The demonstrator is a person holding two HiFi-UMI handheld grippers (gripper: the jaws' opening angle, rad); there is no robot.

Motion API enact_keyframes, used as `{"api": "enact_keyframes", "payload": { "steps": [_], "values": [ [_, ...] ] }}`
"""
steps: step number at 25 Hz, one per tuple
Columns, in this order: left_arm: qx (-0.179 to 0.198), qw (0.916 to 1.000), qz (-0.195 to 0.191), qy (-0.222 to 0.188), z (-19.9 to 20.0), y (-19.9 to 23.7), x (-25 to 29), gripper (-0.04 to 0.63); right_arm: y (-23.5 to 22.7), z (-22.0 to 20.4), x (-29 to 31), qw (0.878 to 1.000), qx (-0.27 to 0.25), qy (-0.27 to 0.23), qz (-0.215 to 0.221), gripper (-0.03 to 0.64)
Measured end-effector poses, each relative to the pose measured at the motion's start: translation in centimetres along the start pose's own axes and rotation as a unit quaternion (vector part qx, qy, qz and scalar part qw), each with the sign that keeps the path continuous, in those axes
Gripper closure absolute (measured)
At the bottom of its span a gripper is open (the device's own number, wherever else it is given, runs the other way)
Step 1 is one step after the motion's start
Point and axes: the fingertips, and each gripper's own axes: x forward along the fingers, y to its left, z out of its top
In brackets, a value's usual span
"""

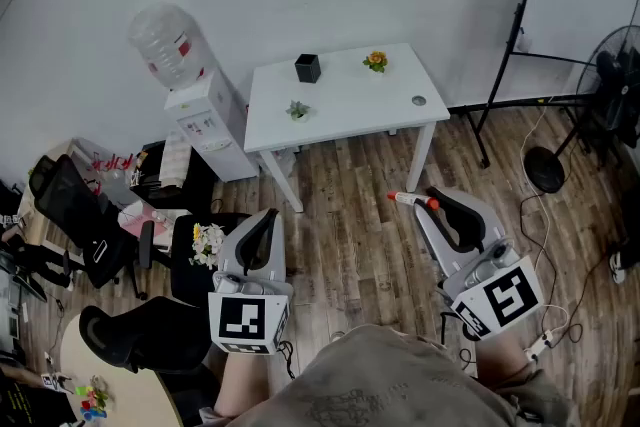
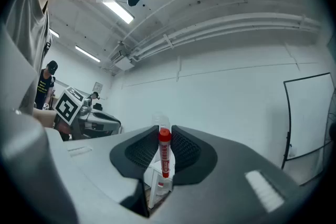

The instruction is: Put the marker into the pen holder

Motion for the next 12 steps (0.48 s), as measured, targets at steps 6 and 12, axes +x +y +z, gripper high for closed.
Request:
{"api": "enact_keyframes", "payload": {
  "steps": [6,12],
  "values": [
    [0.004,0.9999,-0.004,0.011,-0.1,-1.5,1.1,0.595,-1.8,-0.6,-1.1,1.0,0.018,-0.001,-0.009,0.514],
    [0.012,0.9996,-0.007,0.024,-0.5,-3.8,2.0,0.595,-2.7,-1.9,-2.4,1.0,0.008,0.014,0.003,0.515]
  ]
}}
